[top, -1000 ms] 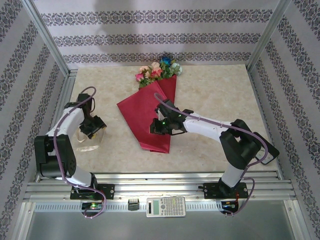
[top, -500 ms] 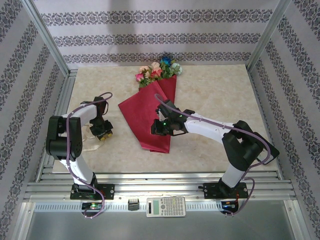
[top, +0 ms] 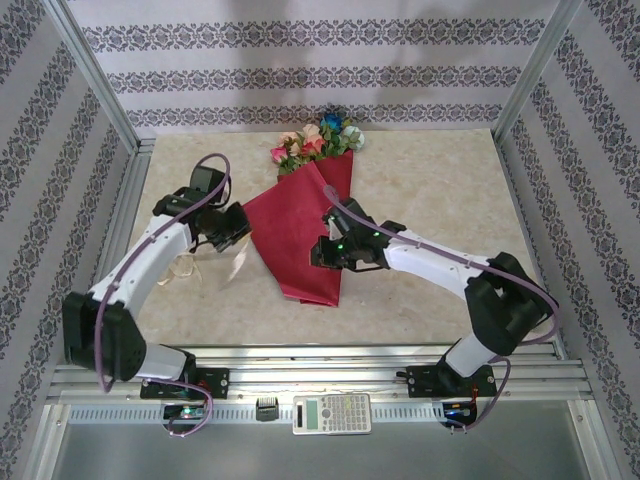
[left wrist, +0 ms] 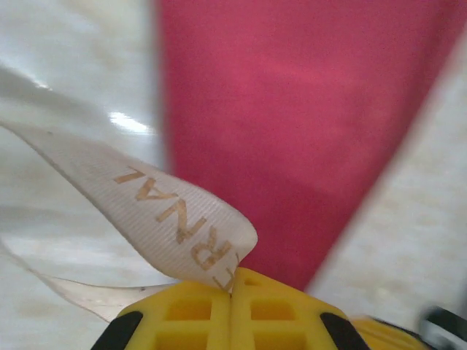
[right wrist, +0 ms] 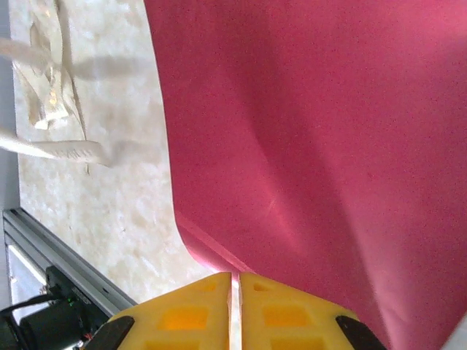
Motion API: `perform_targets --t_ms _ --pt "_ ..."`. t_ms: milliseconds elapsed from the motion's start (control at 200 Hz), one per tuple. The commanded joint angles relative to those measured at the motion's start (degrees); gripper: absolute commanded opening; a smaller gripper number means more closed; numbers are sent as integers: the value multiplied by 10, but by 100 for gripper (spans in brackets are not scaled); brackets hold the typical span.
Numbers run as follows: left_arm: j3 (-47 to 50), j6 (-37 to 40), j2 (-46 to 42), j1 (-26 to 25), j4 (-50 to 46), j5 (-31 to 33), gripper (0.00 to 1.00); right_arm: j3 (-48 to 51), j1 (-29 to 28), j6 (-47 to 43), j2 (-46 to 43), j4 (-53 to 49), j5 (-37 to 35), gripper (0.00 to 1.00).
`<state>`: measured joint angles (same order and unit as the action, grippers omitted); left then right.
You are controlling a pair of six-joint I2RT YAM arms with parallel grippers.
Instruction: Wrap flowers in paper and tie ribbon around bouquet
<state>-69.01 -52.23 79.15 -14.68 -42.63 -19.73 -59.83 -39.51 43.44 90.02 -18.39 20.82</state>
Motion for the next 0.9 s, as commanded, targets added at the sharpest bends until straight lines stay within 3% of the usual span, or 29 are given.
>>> perform_targets --t_ms 0,195,325,470,570,644,724,894 --pt "-34 -138 -7 -42 95 -47 0 24 30 -6 -46 8 -7 13" --pt "-82 -284 67 -141 329 -67 0 64 93 5 -149 -30 -63 16" --pt "-132 -340 175 -220 452 -49 0 109 154 46 -236 -96 -129 8" --pt "-252 -366 333 -283 561 -73 0 145 205 63 -321 -194 -191 3" --pt "-319 -397 426 -304 620 -103 13 156 229 66 -359 -249 -212 4" --pt "-353 -419 471 -305 628 -136 35 165 237 65 -375 -262 -205 10" --pt "-369 -417 477 -305 620 -149 49 169 233 68 -382 -264 -187 20" --pt "-319 -371 393 -289 554 -151 57 160 158 125 -344 -217 -183 36"
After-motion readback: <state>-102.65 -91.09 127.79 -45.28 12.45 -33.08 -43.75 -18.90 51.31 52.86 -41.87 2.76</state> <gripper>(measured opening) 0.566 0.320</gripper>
